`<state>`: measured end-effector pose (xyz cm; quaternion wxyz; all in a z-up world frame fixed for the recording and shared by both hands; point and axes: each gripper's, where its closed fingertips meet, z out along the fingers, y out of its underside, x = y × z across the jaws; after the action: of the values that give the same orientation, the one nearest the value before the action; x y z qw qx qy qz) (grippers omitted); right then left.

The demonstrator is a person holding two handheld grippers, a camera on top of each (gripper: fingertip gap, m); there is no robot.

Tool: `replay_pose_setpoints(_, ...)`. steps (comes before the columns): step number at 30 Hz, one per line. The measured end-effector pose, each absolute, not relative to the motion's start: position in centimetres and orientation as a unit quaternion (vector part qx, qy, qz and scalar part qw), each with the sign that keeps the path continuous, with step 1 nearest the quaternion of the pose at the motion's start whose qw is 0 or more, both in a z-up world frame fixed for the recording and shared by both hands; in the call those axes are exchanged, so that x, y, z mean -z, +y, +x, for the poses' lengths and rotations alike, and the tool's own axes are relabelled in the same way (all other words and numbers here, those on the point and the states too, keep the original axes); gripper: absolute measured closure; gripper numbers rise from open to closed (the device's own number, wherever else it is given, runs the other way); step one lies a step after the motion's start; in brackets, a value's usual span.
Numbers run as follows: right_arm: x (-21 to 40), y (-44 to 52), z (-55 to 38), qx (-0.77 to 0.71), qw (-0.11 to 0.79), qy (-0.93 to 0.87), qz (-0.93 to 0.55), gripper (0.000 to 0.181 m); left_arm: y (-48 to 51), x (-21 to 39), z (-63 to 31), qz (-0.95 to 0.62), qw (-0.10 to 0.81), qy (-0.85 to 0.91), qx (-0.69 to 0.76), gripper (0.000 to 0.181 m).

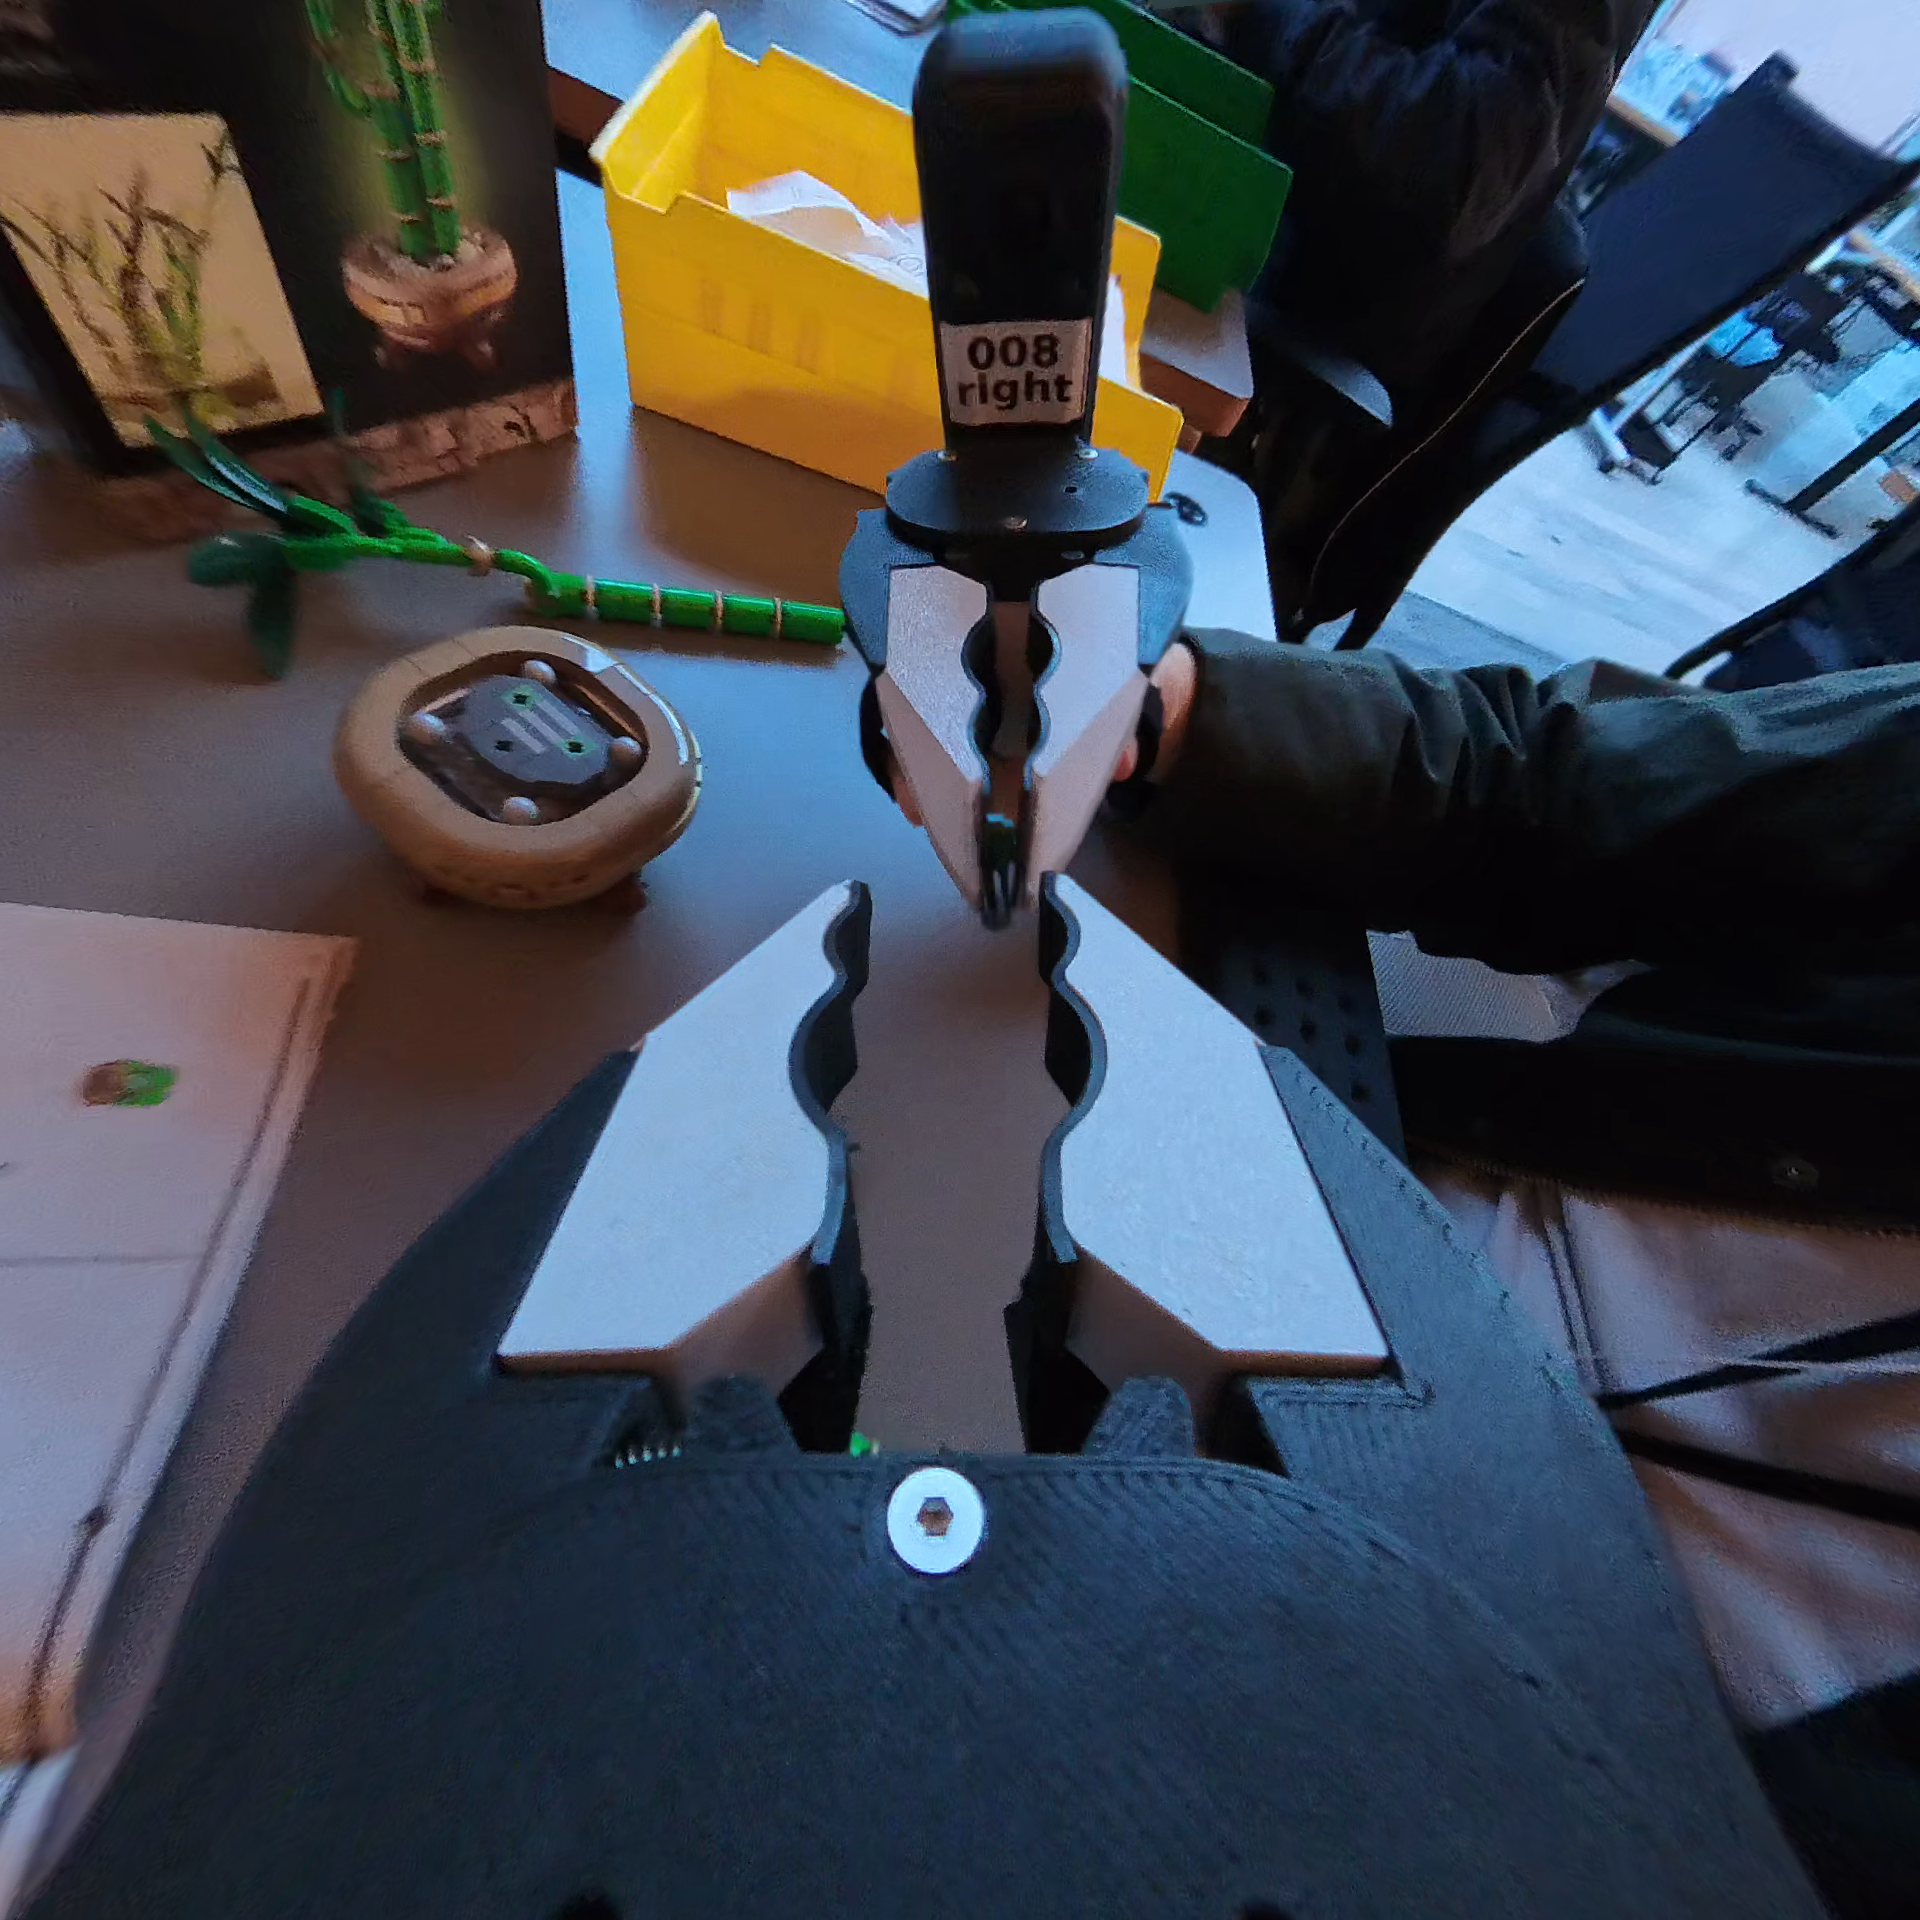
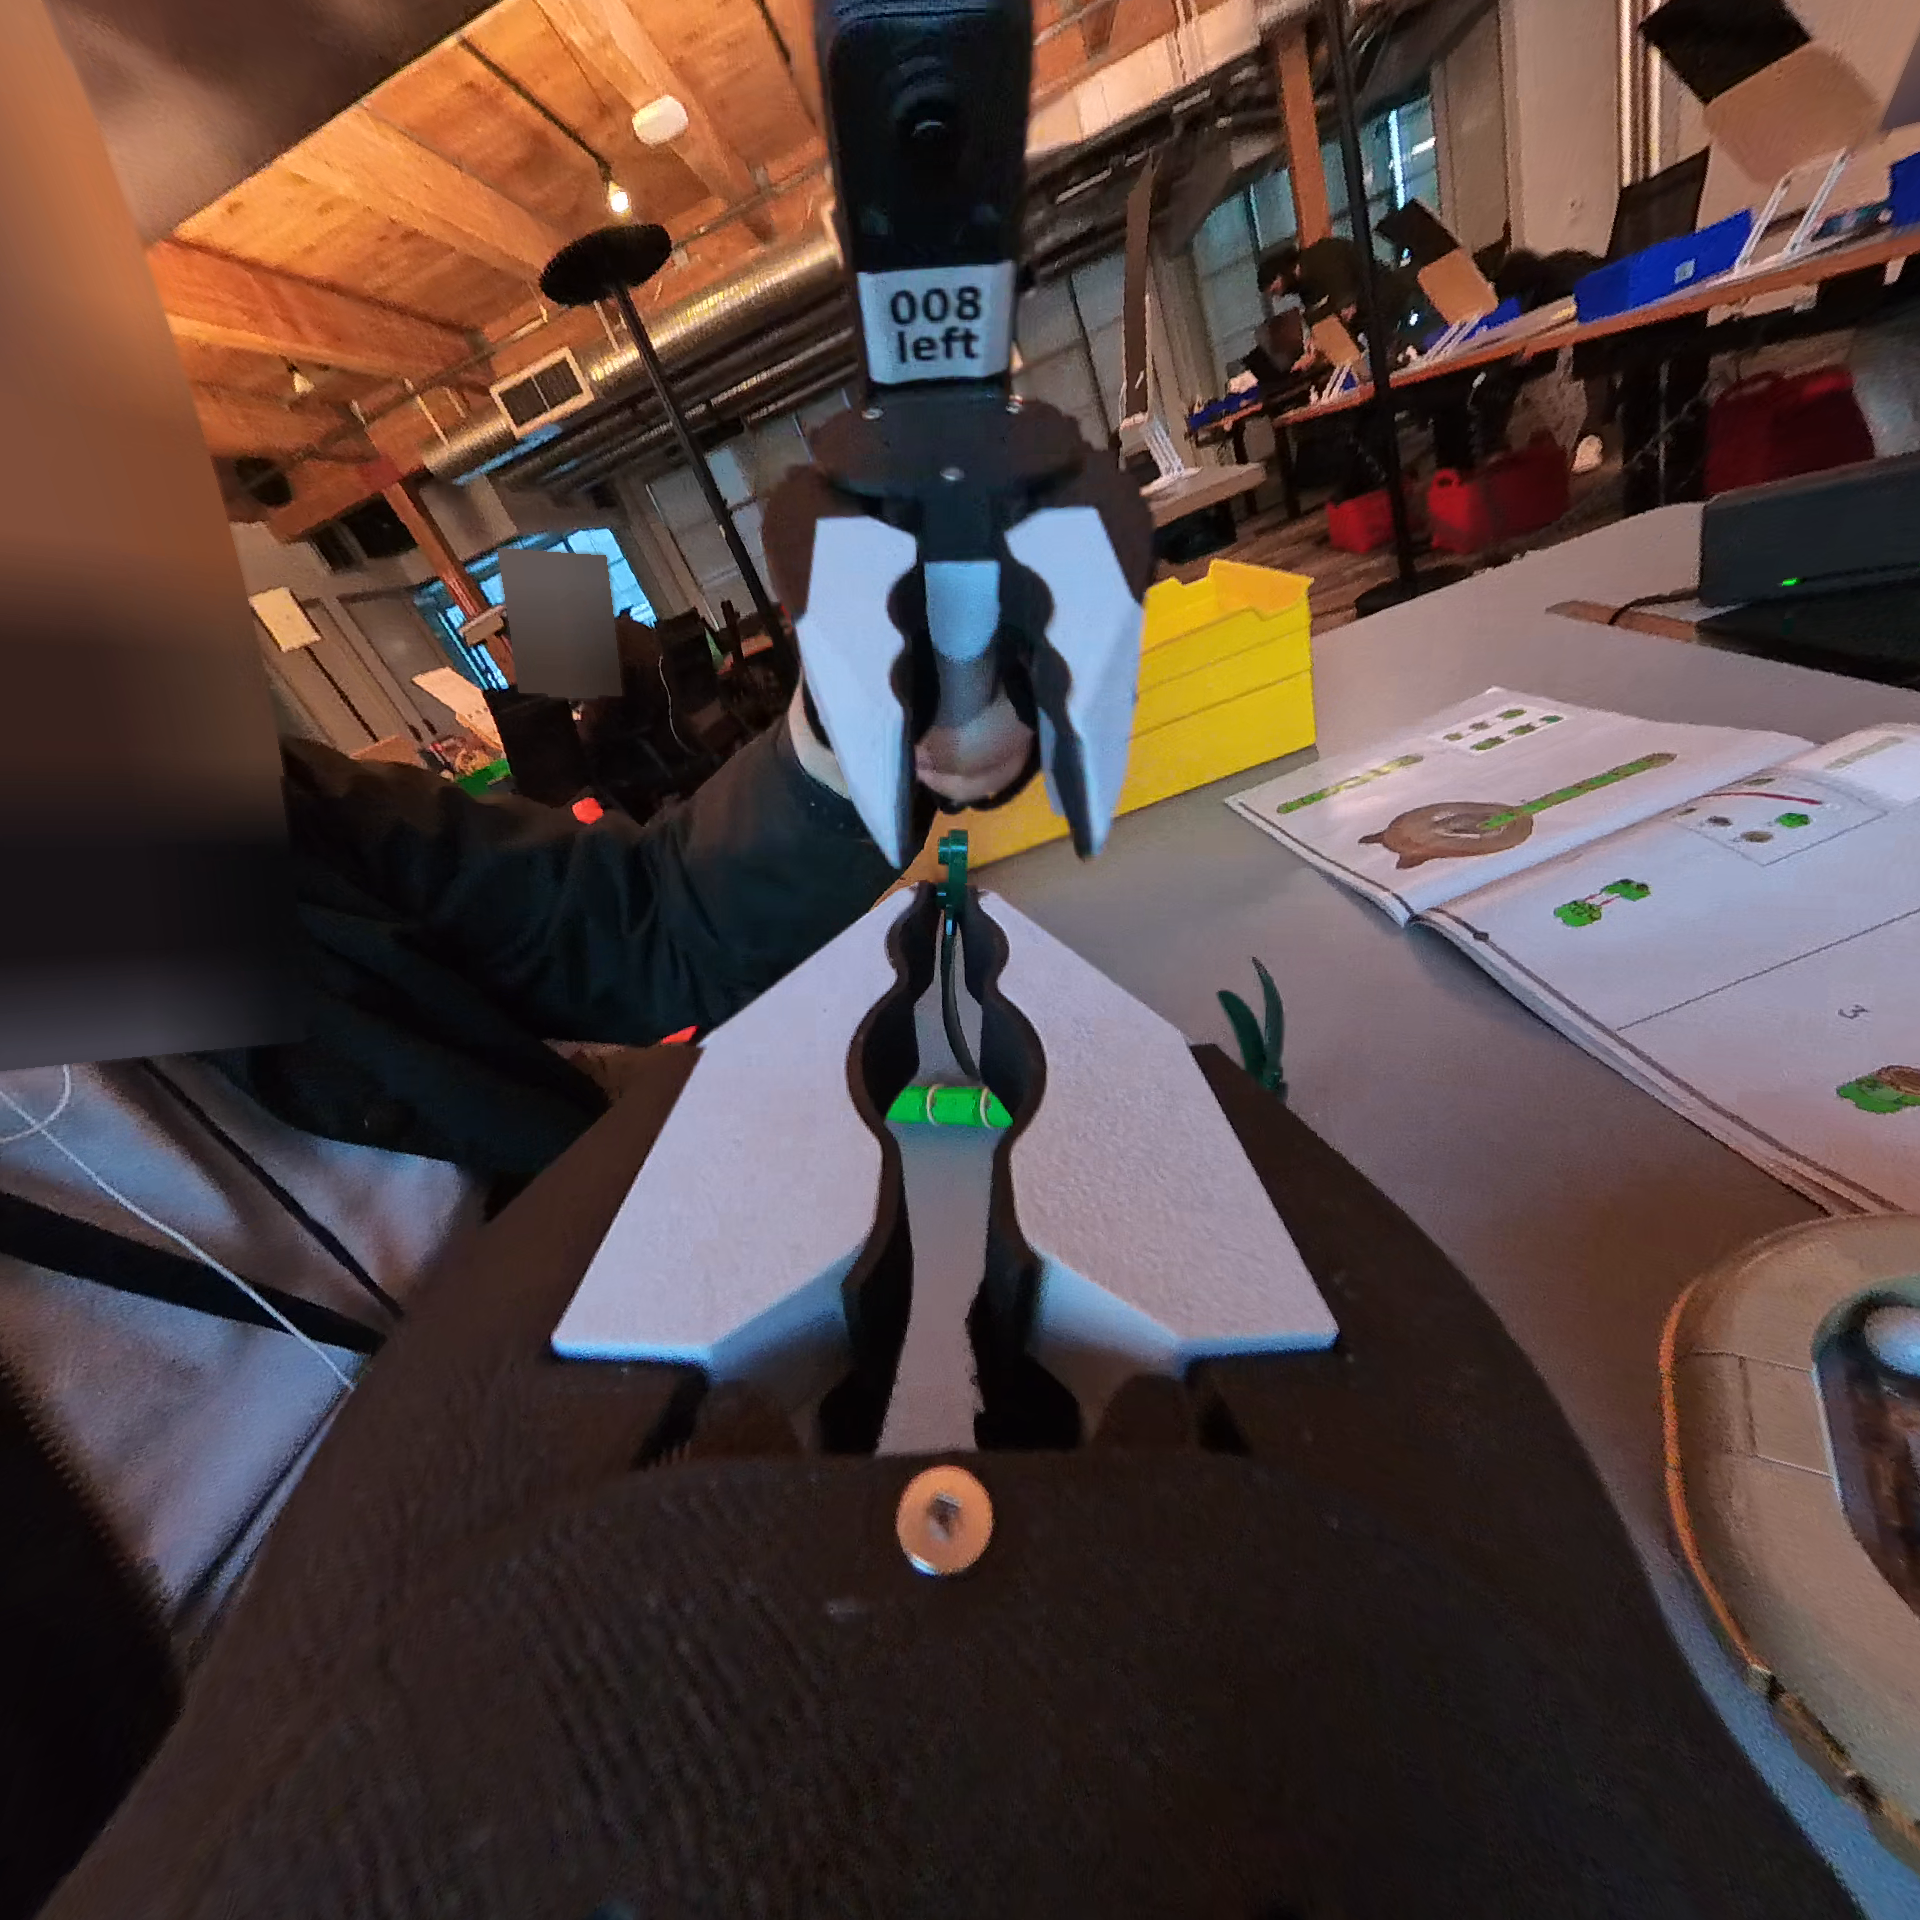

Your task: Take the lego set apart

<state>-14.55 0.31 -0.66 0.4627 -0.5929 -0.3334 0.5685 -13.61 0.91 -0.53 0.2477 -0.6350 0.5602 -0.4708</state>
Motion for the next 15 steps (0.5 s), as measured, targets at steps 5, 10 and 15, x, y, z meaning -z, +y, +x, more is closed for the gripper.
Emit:
replay_pose_setpoints(5,1.3,-0.1,-15.3,-0.56,0.448,-0.351,-0.602,0.179,0.2,0.3,-12.9,-0.61,0.236,0.539,0.531,0.163)
replay_pose_setpoints(10,1.1,0.2,-14.8,-0.561,0.45,-0.34,-0.605,0.179,-0.1,0.9,-13.1,-0.609,0.222,0.553,0.523,0.164)
replay_pose_setpoints(15,1.2,0.5,-14.7,-0.552,0.459,-0.34,-0.608,0.179,0.2,0.7,-13.2,-0.605,0.234,0.547,0.53,0.179)
